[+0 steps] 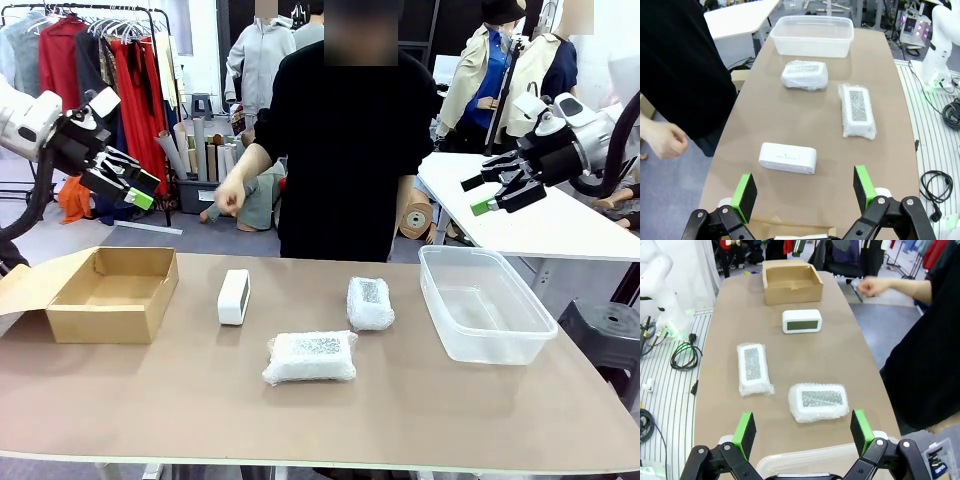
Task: Separate and place wrapped and unwrapped clocks.
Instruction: Pick up the Digital clock indicated by the person.
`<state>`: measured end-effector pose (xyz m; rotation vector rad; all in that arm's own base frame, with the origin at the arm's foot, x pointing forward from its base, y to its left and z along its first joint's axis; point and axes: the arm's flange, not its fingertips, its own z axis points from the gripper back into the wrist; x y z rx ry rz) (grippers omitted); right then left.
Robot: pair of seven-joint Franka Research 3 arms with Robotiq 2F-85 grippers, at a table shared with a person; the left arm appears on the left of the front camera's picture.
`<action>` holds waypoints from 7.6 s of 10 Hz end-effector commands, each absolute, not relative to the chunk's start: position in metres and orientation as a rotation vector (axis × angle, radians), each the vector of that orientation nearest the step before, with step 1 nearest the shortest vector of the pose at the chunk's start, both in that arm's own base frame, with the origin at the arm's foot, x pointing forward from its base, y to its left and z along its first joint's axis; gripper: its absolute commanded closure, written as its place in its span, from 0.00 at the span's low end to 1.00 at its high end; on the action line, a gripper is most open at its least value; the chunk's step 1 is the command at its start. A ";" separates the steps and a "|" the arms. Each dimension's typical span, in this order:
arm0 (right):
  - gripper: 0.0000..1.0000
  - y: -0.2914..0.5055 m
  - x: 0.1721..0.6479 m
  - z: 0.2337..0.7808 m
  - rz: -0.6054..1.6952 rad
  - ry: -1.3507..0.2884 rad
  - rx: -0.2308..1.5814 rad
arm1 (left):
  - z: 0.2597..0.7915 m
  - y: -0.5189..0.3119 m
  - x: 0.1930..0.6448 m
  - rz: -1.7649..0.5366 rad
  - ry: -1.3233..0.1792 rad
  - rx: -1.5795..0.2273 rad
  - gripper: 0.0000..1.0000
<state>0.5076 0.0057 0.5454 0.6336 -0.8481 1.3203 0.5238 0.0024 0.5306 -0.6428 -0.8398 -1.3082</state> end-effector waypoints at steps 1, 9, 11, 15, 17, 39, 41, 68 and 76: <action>0.00 0.007 0.506 0.545 1.322 -0.850 0.635 | 0.532 0.002 0.523 -1.307 -0.841 -0.642 0.00; 0.00 0.007 0.506 0.545 1.322 -0.850 0.635 | 0.532 0.002 0.523 -1.307 -0.841 -0.642 0.00; 0.00 0.007 0.506 0.545 1.322 -0.850 0.635 | 0.532 0.002 0.523 -1.307 -0.841 -0.642 0.00; 0.00 0.007 0.506 0.545 1.322 -0.850 0.635 | 0.532 0.002 0.523 -1.307 -0.841 -0.642 0.00; 0.00 0.007 0.506 0.545 1.322 -0.850 0.635 | 0.532 0.002 0.523 -1.307 -0.841 -0.642 0.00; 0.00 0.007 0.506 0.545 1.322 -0.850 0.635 | 0.532 0.002 0.523 -1.307 -0.841 -0.642 0.00; 0.00 0.007 0.506 0.545 1.322 -0.850 0.635 | 0.532 0.002 0.523 -1.307 -0.841 -0.642 0.00; 0.00 0.290 0.548 0.572 0.860 -0.447 0.319 | 0.532 0.002 0.523 -1.307 -0.841 -0.642 0.00; 0.00 0.333 0.529 0.577 0.814 -0.418 0.416 | 0.532 0.002 0.523 -1.307 -0.841 -0.642 0.00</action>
